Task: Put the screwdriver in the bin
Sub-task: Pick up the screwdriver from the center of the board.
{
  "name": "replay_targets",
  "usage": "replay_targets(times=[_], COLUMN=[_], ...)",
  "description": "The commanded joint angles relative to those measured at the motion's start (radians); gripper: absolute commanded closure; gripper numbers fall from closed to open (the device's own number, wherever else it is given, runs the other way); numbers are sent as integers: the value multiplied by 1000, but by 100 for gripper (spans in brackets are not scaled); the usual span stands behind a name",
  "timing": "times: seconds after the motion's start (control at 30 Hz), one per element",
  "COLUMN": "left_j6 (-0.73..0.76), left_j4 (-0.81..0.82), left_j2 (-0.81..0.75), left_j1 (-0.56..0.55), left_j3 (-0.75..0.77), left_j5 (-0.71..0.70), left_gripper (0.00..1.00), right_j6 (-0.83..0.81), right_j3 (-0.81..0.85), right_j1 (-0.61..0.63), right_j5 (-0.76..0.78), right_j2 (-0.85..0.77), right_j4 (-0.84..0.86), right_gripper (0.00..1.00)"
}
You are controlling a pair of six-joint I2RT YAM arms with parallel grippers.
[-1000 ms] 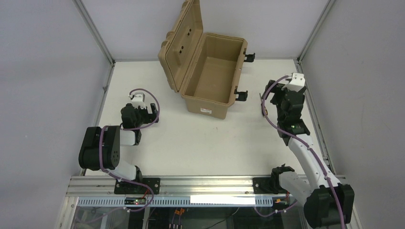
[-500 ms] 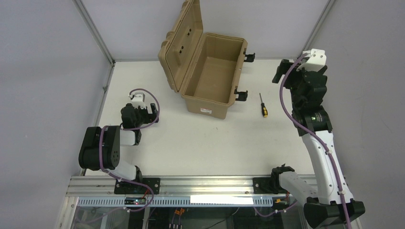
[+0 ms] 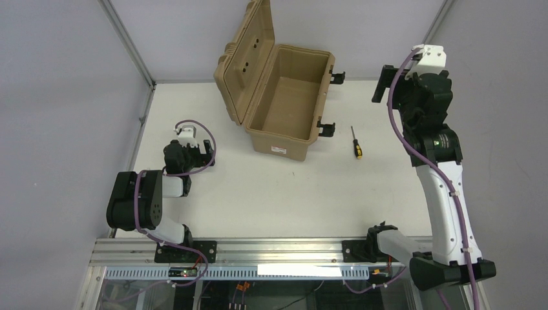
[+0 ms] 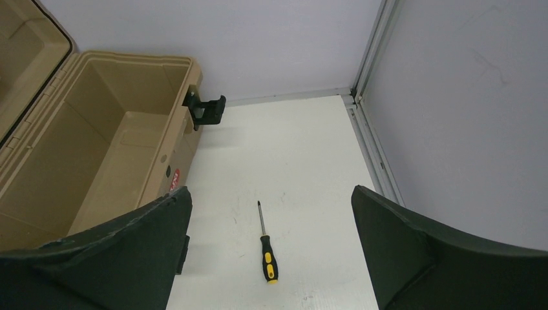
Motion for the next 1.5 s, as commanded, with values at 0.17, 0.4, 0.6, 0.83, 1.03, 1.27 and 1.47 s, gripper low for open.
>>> replay_targets(times=[0.17, 0.4, 0.6, 0.83, 1.03, 1.27, 1.47], left_j6=[9, 10, 9, 9, 10, 10, 10], left_j4=[29, 29, 29, 29, 29, 29, 29], left_j2=[-20, -20, -20, -20, -20, -20, -20], left_j1=[-4, -5, -5, -5, -5, -4, -5], left_j3=[10, 10, 10, 10, 10, 10, 10], left_j5=[-8, -8, -8, -7, -8, -8, -8], left_gripper=[1, 1, 1, 1, 1, 1, 1], right_j6=[27, 83, 98, 99, 103, 115, 110], right_j3=[180, 169, 91, -5, -92, -161, -183], right_j1=[-23, -69, -89, -96, -101, -103, -103], right_j5=[-74, -155, -174, -175, -182, -197, -203], right_j2=[194, 311, 411, 528, 625, 732, 795], right_j4=[-247, -273, -240, -185, -117, -57, -39], right_gripper=[2, 3, 4, 4, 6, 12, 32])
